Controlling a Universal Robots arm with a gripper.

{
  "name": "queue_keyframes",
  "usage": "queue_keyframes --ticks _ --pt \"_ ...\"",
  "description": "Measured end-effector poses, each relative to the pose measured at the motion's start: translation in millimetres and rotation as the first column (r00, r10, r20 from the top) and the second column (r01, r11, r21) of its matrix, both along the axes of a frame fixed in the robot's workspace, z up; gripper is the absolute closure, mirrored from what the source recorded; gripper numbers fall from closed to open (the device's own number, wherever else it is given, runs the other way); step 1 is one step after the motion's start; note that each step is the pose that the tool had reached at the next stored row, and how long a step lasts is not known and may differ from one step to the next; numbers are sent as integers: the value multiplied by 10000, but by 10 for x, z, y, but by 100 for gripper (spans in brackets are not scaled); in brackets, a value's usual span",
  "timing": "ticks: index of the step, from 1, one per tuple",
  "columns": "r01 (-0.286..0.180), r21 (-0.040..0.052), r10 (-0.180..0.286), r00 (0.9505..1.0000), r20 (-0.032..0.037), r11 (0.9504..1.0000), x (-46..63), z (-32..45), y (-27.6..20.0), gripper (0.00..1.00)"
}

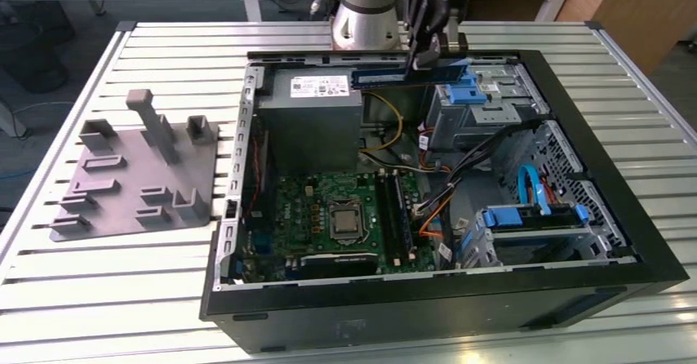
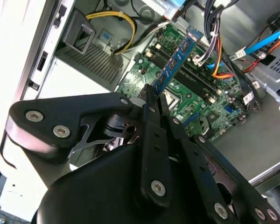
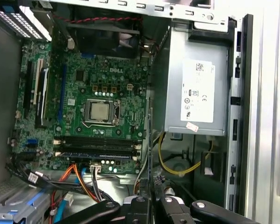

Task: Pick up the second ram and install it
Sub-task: 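Pick up the second ram and move it above second insertion slot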

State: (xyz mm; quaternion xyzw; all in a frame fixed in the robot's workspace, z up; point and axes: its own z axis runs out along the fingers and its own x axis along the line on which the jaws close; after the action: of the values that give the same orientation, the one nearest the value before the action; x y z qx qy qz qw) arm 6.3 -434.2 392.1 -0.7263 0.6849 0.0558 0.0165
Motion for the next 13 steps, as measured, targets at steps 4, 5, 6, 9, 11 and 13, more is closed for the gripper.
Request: queue_keyframes --ticks 4,5,6,9,11,13 --pt "1 0 -1 10000 -1 10000 29 0 0 86" --pt "0 0 0 10000 -1 10000 31 0 0 86" --pt "0 -2 0 10000 0 10000 31 0 -1 86" --pt "-1 -6 1 10000 0 10000 22 -6 -49 86" --pt "7 -12 -7 10000 0 10000 13 -19 -85 86" --pt "62 -14 -62 10000 18 10000 9 -43 -104 86"
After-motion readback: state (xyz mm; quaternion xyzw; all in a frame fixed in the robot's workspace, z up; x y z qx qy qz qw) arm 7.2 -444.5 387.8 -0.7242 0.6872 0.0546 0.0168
